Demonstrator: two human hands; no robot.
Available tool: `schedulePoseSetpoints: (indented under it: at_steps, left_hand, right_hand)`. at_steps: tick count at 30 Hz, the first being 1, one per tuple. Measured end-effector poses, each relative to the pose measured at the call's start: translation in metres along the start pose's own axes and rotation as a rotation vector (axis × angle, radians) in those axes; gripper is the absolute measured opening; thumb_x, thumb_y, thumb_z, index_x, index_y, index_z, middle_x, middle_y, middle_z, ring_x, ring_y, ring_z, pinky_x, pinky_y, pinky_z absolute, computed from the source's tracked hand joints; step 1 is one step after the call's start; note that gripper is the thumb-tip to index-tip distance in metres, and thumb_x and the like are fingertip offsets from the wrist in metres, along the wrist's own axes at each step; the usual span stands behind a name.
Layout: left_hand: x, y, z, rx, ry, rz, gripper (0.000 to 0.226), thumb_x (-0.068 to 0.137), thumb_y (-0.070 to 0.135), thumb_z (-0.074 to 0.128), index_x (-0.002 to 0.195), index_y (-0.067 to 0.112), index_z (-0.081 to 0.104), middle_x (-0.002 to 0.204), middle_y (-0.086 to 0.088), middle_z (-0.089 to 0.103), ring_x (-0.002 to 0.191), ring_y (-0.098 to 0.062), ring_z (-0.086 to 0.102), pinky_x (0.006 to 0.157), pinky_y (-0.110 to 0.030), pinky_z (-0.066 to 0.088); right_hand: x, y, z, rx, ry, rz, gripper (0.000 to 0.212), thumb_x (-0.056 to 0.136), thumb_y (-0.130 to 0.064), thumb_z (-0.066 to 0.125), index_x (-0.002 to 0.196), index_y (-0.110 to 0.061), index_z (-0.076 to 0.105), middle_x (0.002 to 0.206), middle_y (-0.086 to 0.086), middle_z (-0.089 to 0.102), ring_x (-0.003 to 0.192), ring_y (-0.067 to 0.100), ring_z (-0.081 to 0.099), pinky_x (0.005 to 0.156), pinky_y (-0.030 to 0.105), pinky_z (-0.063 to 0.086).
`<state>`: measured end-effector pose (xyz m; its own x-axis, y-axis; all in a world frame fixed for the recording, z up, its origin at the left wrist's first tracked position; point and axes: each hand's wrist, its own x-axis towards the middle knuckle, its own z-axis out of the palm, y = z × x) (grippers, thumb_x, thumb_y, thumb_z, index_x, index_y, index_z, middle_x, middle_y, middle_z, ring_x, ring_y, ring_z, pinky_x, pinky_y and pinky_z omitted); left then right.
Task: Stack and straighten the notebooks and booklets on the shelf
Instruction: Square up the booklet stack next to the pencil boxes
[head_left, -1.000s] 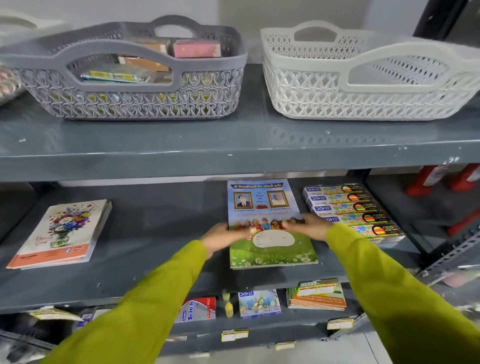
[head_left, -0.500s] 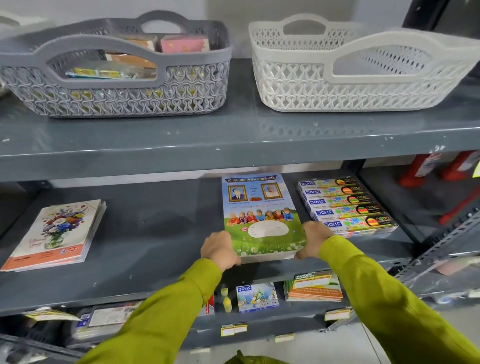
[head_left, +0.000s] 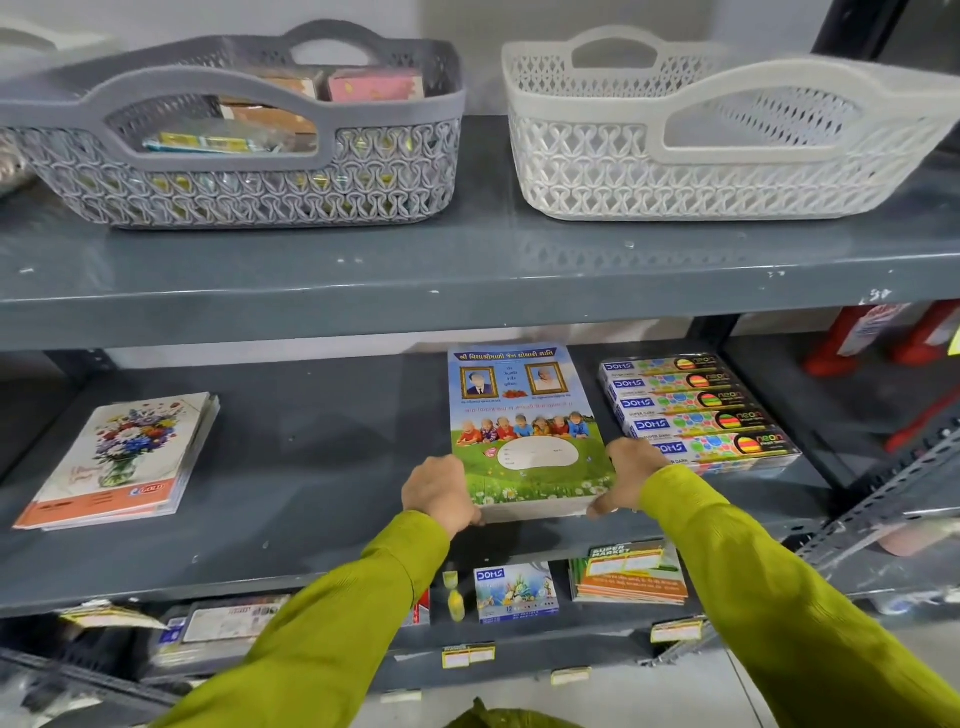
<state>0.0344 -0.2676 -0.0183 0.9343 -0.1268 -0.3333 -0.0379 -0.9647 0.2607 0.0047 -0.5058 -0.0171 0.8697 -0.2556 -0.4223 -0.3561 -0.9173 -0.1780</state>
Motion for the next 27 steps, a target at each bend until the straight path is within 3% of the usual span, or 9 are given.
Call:
schedulePoseSetpoints:
  at_steps: [8,14,18,21,27]
  left_hand:
    - [-0.002,0.002,-0.002,0.004,0.009,0.002,0.065,0.065,0.041,0.089,0.116,0.01,0.063,0.117,-0.007,0.07,0.107,-0.027,0.068,0.087,-0.036,0.057]
    - [-0.001,-0.001,0.0,0.002,0.018,0.002,0.061,0.068,0.039,0.087,0.115,0.009,0.062,0.118,-0.008,0.069,0.106,-0.027,0.068,0.086,-0.035,0.055]
    - [-0.002,-0.002,0.001,-0.004,0.01,0.008,0.06,0.068,0.038,0.088,0.114,0.007,0.063,0.117,-0.009,0.069,0.106,-0.028,0.068,0.085,-0.035,0.055]
    - [-0.001,-0.002,0.001,0.011,0.005,0.022,0.061,0.068,0.038,0.088,0.113,0.006,0.063,0.117,-0.01,0.069,0.106,-0.029,0.068,0.086,-0.036,0.055]
    - [-0.001,-0.002,0.003,0.041,0.021,0.042,0.059,0.068,0.037,0.088,0.112,0.006,0.063,0.116,-0.009,0.069,0.106,-0.029,0.067,0.086,-0.035,0.054]
  right_hand:
    - [0.002,0.004,0.0,0.016,0.033,-0.007,0.082,0.048,-0.054,0.085,0.111,-0.01,0.055,0.103,0.006,0.06,0.088,0.021,0.053,0.076,0.029,0.048]
    - [0.001,0.011,0.008,0.073,0.09,-0.016,0.062,0.046,-0.054,0.086,0.082,-0.015,0.054,0.082,0.002,0.059,0.075,0.021,0.056,0.06,0.027,0.042]
    - [0.001,0.014,0.013,0.061,0.128,-0.024,0.063,0.044,-0.056,0.084,0.083,-0.016,0.055,0.087,0.004,0.063,0.078,0.022,0.059,0.063,0.028,0.046]
    - [0.003,0.015,0.018,0.022,0.144,-0.03,0.069,0.046,-0.057,0.083,0.096,-0.015,0.06,0.098,0.006,0.065,0.087,0.024,0.062,0.074,0.032,0.054]
    - [0.005,0.016,0.022,-0.014,0.157,-0.039,0.064,0.053,-0.053,0.082,0.101,-0.016,0.061,0.102,0.006,0.067,0.094,0.023,0.062,0.079,0.031,0.052]
